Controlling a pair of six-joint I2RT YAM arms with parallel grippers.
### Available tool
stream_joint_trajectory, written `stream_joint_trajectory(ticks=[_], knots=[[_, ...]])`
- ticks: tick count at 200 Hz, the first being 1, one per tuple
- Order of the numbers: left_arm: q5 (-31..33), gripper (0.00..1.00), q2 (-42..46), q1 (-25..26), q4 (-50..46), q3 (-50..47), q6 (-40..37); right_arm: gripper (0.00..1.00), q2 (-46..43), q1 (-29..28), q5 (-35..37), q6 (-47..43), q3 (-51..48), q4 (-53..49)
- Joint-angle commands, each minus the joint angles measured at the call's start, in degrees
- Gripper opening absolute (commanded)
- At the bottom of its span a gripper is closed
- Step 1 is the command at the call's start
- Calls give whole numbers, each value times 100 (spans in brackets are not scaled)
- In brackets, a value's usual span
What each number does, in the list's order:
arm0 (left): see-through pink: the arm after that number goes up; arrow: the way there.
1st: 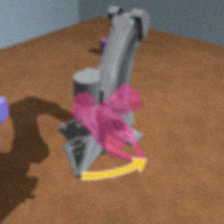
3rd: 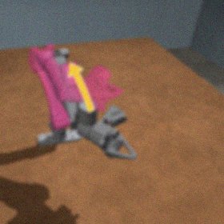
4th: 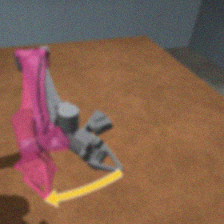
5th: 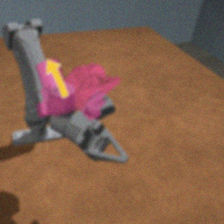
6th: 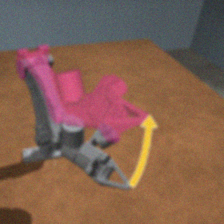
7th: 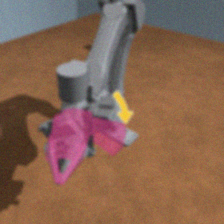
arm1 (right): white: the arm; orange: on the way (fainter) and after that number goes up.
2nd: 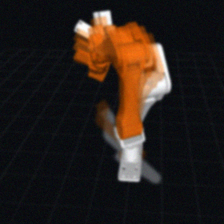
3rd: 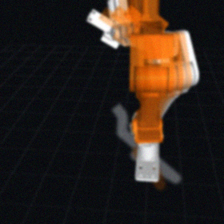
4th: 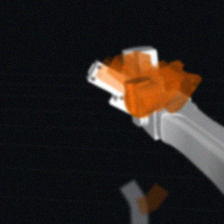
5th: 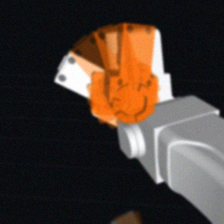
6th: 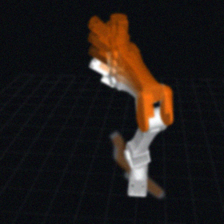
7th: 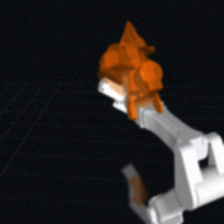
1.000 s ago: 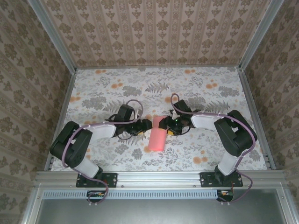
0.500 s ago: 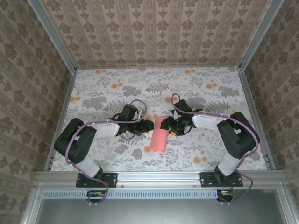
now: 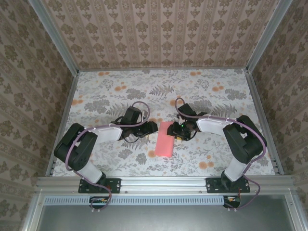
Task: Fold a paper plane with a square sheet of paper (pick it up from the middle)
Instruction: Fold the square sheet of paper in half at the center of the table.
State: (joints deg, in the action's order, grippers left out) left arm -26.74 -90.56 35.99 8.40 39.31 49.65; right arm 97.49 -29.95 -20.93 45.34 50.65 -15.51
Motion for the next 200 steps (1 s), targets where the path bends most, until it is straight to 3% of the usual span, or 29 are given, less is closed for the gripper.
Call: stream_joint_trajectory(ticks=[1, 93, 200], knots=[[323, 54, 247, 39, -137, -32, 115, 50, 194, 25, 735, 91, -46, -505], [497, 63, 245, 40, -284, 74, -196, 49, 951, -24, 1387, -52, 130, -1284], [98, 43, -162, 145, -370, 381, -432, 48, 1917, -194, 1872, -100, 350, -1373]])
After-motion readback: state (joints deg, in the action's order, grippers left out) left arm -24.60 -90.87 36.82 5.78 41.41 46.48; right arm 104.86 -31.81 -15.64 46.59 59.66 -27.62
